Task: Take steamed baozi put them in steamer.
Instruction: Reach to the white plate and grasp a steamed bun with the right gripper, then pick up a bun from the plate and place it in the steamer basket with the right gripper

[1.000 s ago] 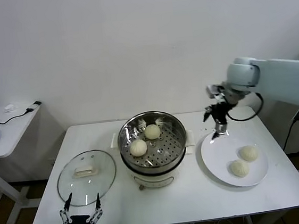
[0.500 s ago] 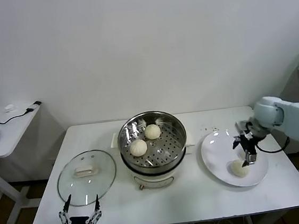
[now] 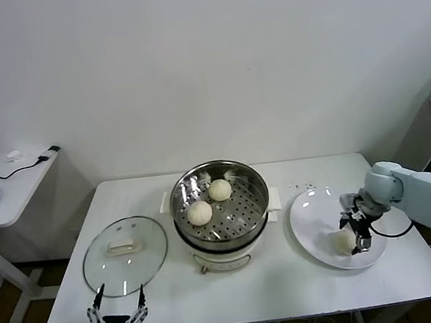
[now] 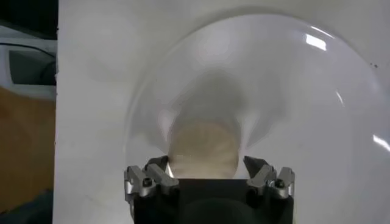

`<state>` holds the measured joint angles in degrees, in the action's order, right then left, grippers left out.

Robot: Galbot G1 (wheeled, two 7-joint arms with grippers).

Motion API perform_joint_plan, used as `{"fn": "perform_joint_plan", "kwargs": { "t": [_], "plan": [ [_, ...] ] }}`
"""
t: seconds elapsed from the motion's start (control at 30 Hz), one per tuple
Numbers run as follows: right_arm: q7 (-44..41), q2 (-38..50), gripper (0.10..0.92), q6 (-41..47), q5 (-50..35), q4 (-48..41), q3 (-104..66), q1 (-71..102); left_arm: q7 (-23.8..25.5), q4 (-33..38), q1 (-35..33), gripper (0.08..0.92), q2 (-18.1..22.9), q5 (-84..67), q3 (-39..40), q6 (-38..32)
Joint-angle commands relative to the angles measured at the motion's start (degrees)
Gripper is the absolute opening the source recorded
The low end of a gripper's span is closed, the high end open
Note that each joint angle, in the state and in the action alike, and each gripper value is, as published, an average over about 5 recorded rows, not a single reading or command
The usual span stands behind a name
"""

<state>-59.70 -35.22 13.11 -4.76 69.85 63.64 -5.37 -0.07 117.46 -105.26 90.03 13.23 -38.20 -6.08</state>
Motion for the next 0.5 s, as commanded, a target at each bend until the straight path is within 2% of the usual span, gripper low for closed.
{"fn": "perform_joint_plan", "kwargs": {
  "t": [0.03,0.17,0.27,0.5],
  "plan": [
    [-0.34,-0.85,0.749,-0.27,1.76,-1.6,-2.69,3.19,-0.01,-0.39,-0.05,0.823,0.11,0.4,0.13,-0.14],
    [-0.6,-0.67,0.632,-0.46,1.32,-1.48,-2.58,2.73,0.0,-0.53,-0.14,0.823,0.15,0.61,0.22,-0.25],
    [-0.79,-0.35,0.576,-0.74,0.83,-1.25,-2.39,2.23,0.02,-0.53,-0.31,0.823,0.2,0.73,0.29,-0.3],
    [-1.48,0.27,0.539,-2.23,-0.58,-0.66,-1.02,-1.27,0.04,-0.6,-0.43,0.823,0.09,1.17,0.6,-0.47]
  ]
}}
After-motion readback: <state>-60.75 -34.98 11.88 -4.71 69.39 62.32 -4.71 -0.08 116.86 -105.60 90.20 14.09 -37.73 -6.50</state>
